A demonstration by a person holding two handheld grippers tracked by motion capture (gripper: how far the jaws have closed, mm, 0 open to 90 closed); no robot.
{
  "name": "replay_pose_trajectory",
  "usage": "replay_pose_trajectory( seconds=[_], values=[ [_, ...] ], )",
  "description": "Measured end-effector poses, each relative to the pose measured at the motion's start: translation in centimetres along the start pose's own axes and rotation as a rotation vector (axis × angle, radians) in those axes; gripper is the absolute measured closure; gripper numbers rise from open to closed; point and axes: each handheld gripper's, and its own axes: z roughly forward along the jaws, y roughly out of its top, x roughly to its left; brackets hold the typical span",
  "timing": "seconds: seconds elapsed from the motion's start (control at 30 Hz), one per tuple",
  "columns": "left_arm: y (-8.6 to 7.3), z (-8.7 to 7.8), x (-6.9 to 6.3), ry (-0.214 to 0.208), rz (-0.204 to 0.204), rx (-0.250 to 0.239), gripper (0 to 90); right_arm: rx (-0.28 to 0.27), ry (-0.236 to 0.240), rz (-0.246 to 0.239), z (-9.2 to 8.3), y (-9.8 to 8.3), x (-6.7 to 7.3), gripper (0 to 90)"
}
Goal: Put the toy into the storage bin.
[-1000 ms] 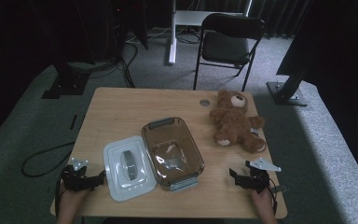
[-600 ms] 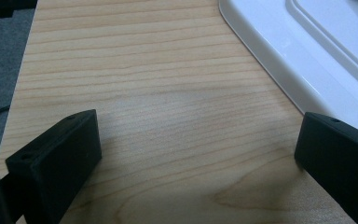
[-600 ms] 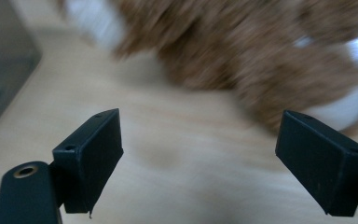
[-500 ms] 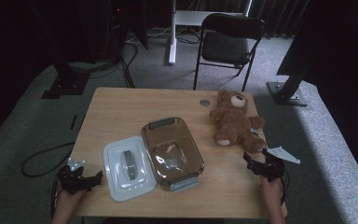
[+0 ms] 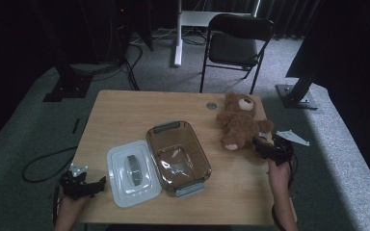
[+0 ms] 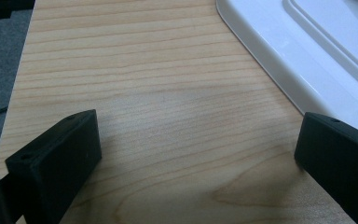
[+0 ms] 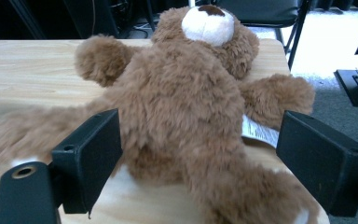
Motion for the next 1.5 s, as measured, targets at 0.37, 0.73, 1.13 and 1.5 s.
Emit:
replay_pose_trajectory(
  seconds=[0.37, 0.73, 1.13, 1.5],
  values=[
    [0.0, 0.0, 0.0, 0.000, 0.000, 0.000, 1.0, 0.054, -0.016, -0.010, 4.2, 1.3, 0.4, 13.4],
    [0.0, 0.0, 0.0, 0.000, 0.000, 0.001, 1.0, 0.083, -0.008, -0.002, 7.3, 2.6, 0.6, 13.3],
    [0.0, 0.0, 0.0, 0.000, 0.000, 0.001, 1.0, 0.159, 0.010, 0.025, 9.8, 3.2, 0.9, 12.0],
    [0.0, 0.0, 0.0, 0.000, 0.000, 0.001, 1.0, 0.215, 0.015, 0.002, 11.1, 2.2, 2.1, 11.0]
  ],
)
